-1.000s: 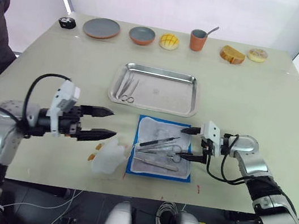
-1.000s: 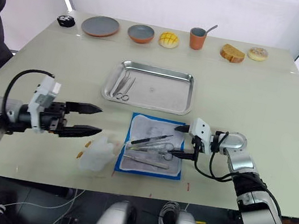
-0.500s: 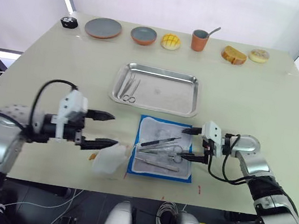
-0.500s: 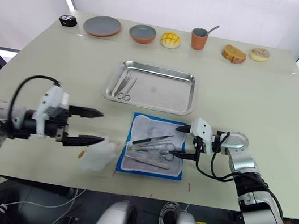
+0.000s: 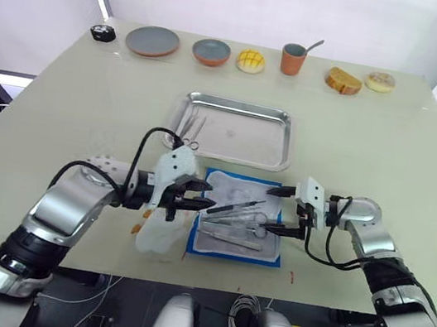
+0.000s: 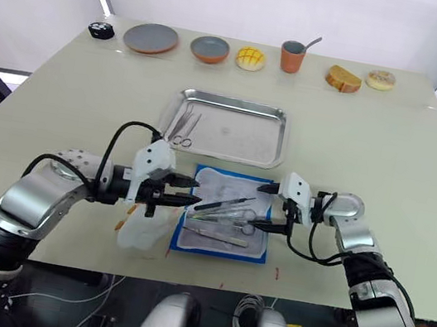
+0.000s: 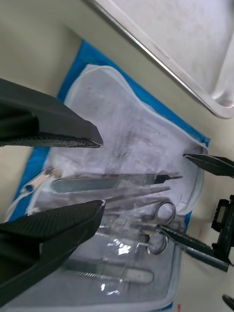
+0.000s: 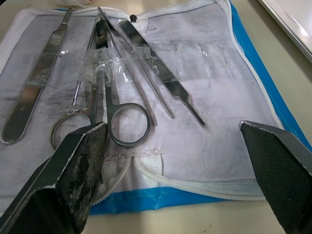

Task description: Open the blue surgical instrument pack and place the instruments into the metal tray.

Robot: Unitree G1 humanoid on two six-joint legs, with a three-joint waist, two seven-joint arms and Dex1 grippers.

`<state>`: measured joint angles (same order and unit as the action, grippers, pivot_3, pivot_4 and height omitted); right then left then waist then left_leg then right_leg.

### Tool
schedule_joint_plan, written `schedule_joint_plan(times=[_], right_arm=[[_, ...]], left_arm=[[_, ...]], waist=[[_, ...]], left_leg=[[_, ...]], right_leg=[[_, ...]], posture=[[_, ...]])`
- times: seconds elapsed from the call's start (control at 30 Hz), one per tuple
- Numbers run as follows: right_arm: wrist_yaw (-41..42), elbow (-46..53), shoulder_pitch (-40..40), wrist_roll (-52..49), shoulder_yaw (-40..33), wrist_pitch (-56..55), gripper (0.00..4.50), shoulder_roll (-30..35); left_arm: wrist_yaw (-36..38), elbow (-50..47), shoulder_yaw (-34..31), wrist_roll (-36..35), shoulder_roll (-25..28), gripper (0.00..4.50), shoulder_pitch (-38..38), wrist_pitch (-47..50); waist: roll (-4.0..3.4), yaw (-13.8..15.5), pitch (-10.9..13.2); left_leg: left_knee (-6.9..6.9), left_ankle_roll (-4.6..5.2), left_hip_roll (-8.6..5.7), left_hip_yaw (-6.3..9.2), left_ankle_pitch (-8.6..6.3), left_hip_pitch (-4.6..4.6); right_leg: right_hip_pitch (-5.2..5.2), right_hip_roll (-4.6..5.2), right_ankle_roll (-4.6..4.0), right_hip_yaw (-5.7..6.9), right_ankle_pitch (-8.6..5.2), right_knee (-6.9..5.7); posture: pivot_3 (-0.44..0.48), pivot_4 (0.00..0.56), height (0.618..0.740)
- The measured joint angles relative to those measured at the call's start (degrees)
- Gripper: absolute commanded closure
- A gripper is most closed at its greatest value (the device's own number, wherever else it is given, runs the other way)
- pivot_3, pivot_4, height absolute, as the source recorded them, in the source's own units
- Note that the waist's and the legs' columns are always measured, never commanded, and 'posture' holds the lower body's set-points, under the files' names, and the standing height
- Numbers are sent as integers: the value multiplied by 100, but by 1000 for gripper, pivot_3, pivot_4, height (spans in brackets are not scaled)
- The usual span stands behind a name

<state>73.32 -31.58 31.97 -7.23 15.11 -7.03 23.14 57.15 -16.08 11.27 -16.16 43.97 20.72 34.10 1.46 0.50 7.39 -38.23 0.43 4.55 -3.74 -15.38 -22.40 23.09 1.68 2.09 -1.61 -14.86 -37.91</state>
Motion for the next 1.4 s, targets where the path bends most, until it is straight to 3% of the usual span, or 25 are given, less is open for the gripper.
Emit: schedule_joint_plan(times=[0.23,0.53,1.4], right_arm=[[-36,82,-37,0,0,52,0,7],[-77,148,-93,0,-22,77,0,15],[-181,304,-184,0,-38,180,0,15]], left_arm=[[73,906,482,642,-190,2393,203,-905],[261,1388,512,883,-327,2393,264,-1456],[507,996,234,301,-491,2393,435,-367]], waist=[[-4,12,0],[-3,12,0],[-3,9,0]], left_leg=[[0,0,0,0,0,1],[0,0,0,0,0,0],[0,0,0,2,0,0]], right_leg=[[0,-2,0,-1,0,0],[1,-1,0,-1,0,-1],[1,-3,0,-1,0,-1]], posture=[[0,150,740],[0,150,740],[0,150,740]])
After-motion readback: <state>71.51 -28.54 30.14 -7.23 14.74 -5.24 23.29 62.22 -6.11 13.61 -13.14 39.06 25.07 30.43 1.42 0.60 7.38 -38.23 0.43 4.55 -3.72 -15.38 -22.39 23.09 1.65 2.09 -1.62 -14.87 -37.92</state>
